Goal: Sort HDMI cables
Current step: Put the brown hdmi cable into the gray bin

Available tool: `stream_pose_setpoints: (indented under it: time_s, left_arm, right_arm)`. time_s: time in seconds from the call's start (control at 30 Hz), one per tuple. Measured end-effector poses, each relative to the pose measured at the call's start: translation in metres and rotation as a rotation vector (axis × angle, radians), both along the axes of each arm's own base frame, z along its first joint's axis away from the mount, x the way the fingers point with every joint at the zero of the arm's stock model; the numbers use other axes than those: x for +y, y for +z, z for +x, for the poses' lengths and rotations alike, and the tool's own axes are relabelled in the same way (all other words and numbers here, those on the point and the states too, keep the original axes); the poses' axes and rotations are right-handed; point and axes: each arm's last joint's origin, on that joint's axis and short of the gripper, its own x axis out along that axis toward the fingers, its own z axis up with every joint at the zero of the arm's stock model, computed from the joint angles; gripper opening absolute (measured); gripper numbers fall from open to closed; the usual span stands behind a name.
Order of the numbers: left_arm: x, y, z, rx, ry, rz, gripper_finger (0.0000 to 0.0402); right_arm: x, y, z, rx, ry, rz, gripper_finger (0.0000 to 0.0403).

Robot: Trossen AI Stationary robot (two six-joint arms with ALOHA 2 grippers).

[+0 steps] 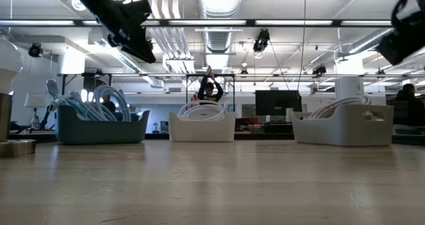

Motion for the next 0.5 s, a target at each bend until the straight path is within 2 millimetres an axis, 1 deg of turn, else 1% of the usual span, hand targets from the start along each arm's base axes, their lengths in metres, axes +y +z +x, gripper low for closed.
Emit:
stream_pose_setpoints:
  time_s: [0.1, 0.2, 0.3, 0.5]
  left_arm:
    - [0.0, 0.0, 0.0, 0.0, 0.0, 0.0, 0.0124]
    - [0.0, 0.0, 0.0, 0.0, 0.0, 0.0, 0.0124]
    - [0.0, 0.0, 0.0, -0.001, 0.0, 0.0, 0.0124]
    - [0.0, 0.0, 0.0, 0.0, 0.0, 0.0, 0.0124]
  right_arm:
    - [0.005, -0.02, -0.003, -0.022, -0.006, 0.017, 0.0171]
    - [0.007, -0.032, -0.007, -0.001, -0.021, 0.019, 0.0171]
    - [0.006, -0.039, -0.012, 0.034, -0.021, 0.002, 0.0171]
    - [0.007, -0.047, -0.011, 0.066, -0.011, -0.013, 0.0171]
